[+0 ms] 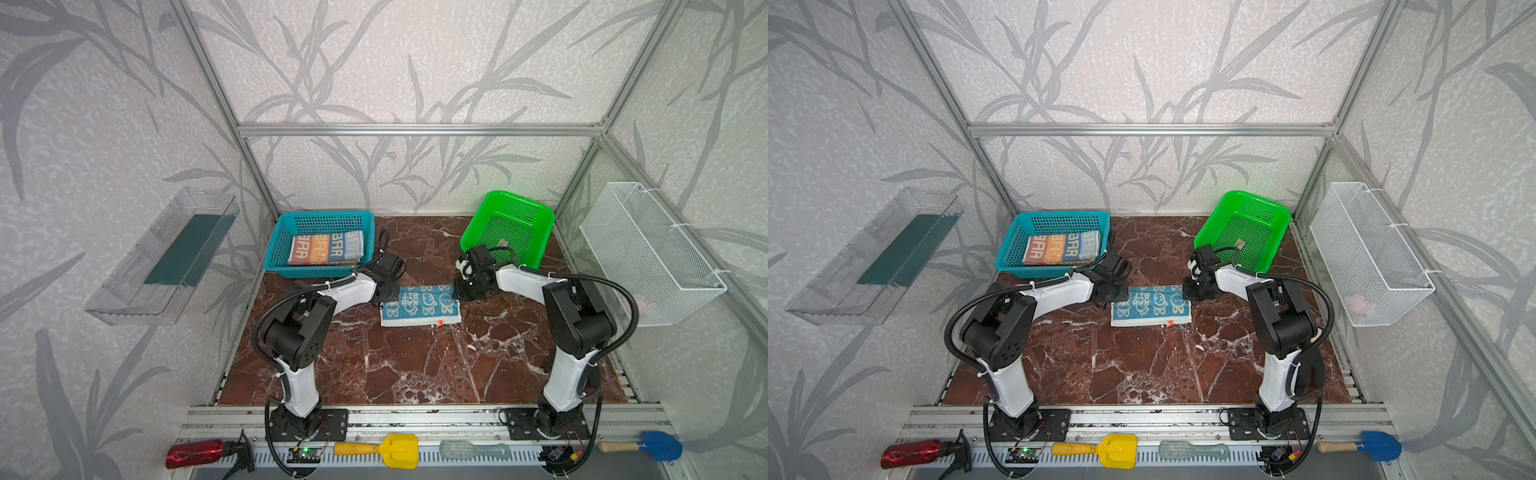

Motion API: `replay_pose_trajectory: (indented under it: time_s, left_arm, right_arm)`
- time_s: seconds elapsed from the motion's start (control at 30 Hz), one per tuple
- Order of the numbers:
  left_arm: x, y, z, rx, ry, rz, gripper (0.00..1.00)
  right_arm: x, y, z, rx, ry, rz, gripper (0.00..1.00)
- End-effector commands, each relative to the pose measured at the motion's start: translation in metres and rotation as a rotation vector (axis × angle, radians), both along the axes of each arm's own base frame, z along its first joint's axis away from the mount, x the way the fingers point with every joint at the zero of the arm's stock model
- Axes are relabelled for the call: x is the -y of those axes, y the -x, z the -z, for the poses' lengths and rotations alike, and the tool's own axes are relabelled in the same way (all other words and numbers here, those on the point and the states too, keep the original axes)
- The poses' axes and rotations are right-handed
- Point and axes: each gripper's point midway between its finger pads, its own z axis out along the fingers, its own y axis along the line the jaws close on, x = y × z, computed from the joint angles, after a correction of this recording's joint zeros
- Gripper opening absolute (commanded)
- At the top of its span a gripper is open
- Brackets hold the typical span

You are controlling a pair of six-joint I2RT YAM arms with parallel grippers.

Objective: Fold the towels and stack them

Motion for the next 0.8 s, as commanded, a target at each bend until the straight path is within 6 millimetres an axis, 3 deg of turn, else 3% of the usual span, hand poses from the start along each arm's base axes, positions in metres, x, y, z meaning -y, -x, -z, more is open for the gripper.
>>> replay_pose_trajectory:
  time_s: [0.0, 0.2, 0.3, 0.47, 0.77]
  left_arm:
    - [-0.007, -0.016, -0.012, 0.018, -0.065, -0.007, 0.0]
    - [-0.009, -0.022, -0.058, 0.106, -0.052, -0.01, 0.0]
    - [-0.013, -0.012, -0.068, 0.121, -0.028, -0.016, 0.0]
    - [-0.018, 0.014, -0.056, 0.092, 0.026, -0.022, 0.0]
    - [-0.013, 0.043, -0.01, 0.001, 0.105, -0.017, 0.0]
  right_arm:
    - [0.002, -0.014, -0.001, -0.013, 0.001, 0.024, 0.0]
    - [-0.001, -0.021, -0.05, 0.074, -0.023, 0.006, 0.0]
    - [0.003, -0.013, -0.059, 0.086, -0.02, 0.0, 0.0]
    - [0.009, 0.006, -0.052, 0.069, -0.02, 0.006, 0.0]
    - [0.013, 0.022, -0.011, -0.002, -0.002, 0.01, 0.0]
